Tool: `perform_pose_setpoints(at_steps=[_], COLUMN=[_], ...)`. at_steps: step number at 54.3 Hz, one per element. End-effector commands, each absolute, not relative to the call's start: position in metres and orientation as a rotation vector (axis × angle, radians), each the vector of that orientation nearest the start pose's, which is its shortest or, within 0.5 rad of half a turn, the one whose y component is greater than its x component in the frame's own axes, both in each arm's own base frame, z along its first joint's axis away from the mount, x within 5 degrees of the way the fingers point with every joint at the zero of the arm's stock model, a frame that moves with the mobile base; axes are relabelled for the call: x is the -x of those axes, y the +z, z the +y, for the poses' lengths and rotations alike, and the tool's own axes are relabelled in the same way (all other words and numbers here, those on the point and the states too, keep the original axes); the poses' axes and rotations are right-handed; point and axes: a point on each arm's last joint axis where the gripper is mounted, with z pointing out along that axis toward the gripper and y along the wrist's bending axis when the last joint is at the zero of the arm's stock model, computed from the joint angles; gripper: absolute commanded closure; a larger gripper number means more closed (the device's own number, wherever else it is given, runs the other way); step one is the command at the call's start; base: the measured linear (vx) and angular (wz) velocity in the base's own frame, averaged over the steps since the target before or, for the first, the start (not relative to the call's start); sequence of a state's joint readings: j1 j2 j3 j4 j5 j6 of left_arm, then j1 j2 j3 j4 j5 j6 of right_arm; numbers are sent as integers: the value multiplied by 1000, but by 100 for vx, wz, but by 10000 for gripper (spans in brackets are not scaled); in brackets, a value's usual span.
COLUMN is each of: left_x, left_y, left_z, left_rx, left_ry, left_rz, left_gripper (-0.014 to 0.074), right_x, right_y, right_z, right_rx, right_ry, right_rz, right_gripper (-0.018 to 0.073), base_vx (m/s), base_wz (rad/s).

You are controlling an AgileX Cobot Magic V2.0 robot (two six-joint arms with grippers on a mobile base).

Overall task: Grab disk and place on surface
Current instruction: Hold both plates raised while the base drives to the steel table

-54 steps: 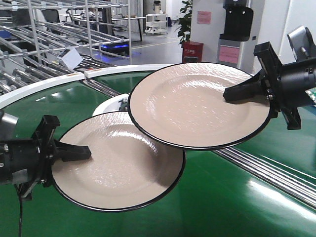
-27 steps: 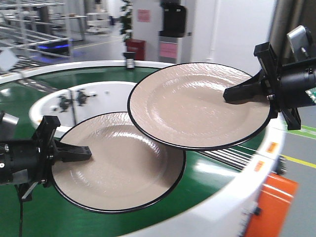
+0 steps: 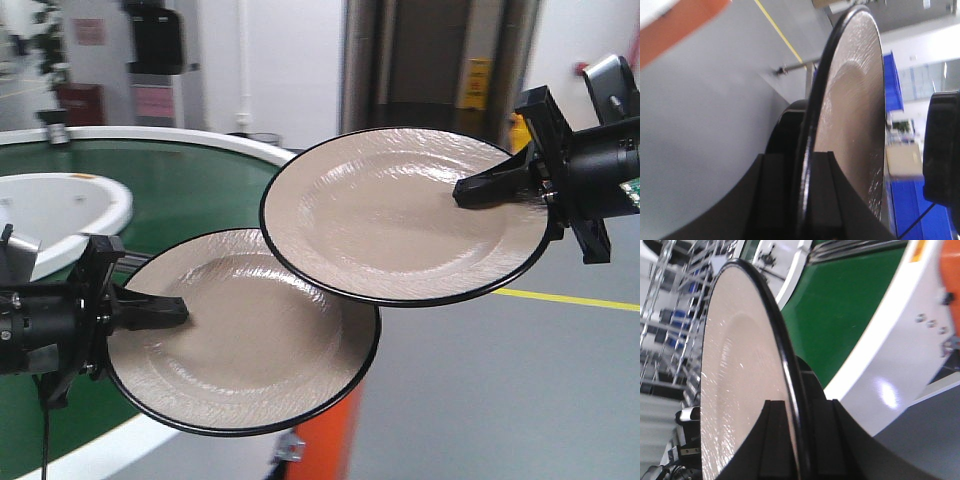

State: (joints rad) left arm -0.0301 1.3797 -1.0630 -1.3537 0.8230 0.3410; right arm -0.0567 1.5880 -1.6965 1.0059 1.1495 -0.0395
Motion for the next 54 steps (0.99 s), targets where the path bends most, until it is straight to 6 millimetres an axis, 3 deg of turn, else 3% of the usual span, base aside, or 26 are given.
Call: perform_pose_setpoints(at_steps=[1,26,54], left_x=[-280,-280,-280], left_y=[374,374,374], left_z=[-77,-77,-77], left_rx=[418,418,418], left_ry=[-1507,-1507,-1507], left_rz=[1996,1996,1996], left_gripper=[598,598,598], right_x=[-319,-319,-319], right_y=[476,475,475], right_z=[54,54,54], right_rx=[-164,-161,-161], right_ry=[1341,1343,1343], right_rz=[2042,2045,2045], right_gripper=[564,564,564], base_vx=[-11,-2,10], base_wz=[-69,-57,-32])
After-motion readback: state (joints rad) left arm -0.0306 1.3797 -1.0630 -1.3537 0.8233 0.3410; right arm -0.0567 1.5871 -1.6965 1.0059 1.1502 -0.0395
